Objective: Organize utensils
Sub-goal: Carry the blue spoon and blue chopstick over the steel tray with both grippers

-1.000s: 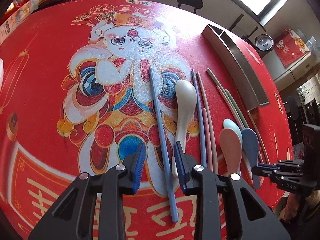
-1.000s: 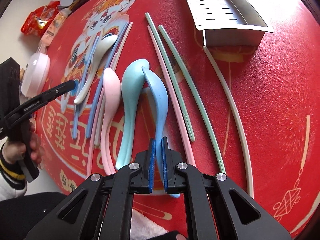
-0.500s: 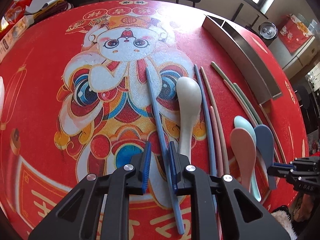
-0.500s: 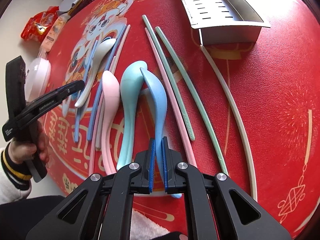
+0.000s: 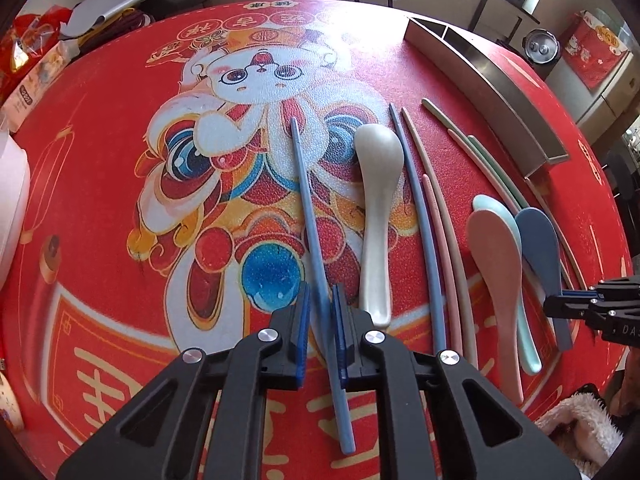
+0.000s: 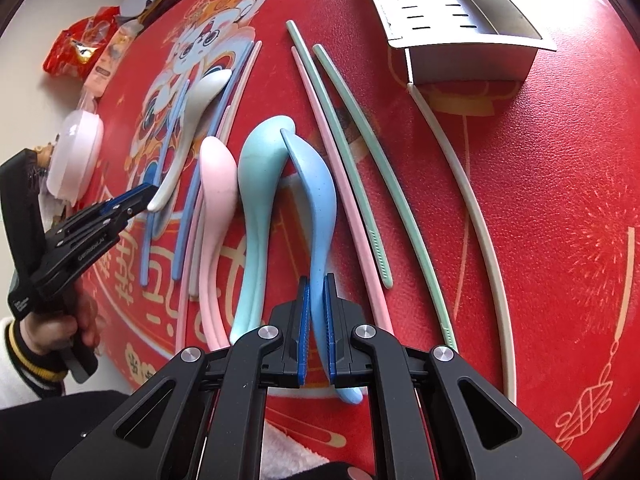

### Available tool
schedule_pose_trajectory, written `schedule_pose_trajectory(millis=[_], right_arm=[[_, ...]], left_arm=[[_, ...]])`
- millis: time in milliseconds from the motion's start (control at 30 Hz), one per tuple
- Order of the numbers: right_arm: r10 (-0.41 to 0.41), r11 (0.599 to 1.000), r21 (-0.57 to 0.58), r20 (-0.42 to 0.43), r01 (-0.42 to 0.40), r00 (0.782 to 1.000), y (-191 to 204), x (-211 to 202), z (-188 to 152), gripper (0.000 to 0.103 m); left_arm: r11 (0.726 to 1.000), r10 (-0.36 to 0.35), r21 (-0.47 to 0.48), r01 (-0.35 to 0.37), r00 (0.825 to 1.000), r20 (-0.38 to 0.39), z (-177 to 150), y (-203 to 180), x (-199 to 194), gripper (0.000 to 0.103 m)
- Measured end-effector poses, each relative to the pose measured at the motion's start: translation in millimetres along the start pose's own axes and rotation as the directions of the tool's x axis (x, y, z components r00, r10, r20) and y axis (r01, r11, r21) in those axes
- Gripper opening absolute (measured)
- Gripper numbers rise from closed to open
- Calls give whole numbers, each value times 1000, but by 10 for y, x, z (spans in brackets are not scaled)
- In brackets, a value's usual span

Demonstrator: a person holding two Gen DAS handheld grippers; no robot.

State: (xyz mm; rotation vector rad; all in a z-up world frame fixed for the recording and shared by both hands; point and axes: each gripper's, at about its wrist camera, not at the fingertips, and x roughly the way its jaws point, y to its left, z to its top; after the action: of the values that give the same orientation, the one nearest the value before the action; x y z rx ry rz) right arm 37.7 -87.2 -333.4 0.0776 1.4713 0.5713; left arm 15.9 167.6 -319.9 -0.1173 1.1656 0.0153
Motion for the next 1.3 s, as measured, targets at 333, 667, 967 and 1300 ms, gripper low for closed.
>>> schedule_pose_trajectory(millis=[333,667,967,1300], right_arm=[[-4,1000,-25,-7,4,1000,30,13,15,7],[24,999,-28,-12,-24,1000,12,29,50,7],[36,999,-33,-7,-37,999,5,9,49,7],[103,994,-47,65,-100,993,-6,-235,117,7]], left_arm=[[1000,18,-22,-18,1000,5,36,-62,3,6],[992,-39,-121,37,999,-13,-117,55,-53,6],[992,-31,-122,29,999,-16,-179,32,-86,6],[963,-88,-247,102,994,67,-138,220,-504,6]])
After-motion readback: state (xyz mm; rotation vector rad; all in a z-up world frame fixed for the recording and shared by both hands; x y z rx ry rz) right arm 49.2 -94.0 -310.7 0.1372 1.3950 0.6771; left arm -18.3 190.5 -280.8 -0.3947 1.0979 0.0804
